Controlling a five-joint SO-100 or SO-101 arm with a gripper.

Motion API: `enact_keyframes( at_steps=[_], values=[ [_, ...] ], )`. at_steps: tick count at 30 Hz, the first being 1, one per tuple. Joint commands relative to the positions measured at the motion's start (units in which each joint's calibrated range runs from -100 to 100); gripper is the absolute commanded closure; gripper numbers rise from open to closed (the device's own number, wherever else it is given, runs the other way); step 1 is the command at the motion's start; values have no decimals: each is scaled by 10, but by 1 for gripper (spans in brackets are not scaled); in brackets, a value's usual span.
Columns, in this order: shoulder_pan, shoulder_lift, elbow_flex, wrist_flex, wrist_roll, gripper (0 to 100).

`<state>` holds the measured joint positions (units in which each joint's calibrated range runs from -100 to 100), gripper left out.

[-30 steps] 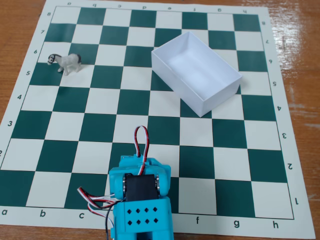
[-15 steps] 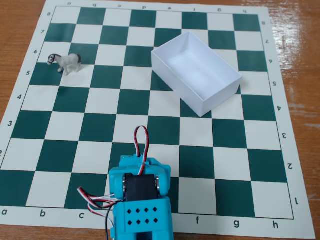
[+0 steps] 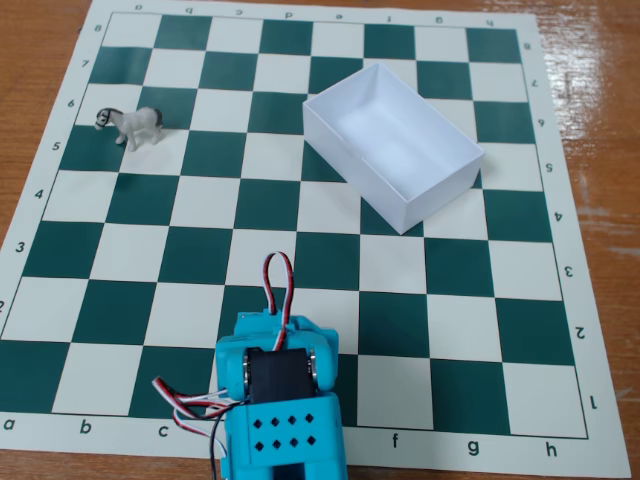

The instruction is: Grab the toy horse and put it in the box.

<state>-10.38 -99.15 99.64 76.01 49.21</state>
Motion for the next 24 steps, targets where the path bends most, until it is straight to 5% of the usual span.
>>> enact_keyframes(
  at_steps=[1,6,11,18,24],
  values=[
    [-3,-4,4,2,-1,99],
    [25,33,-87,-19,1,95],
    [22,291,-423,7,-20,90],
    [-3,712,-1041,55,-275,78],
    [-51,916,-1189,25,-396,73]
  ],
)
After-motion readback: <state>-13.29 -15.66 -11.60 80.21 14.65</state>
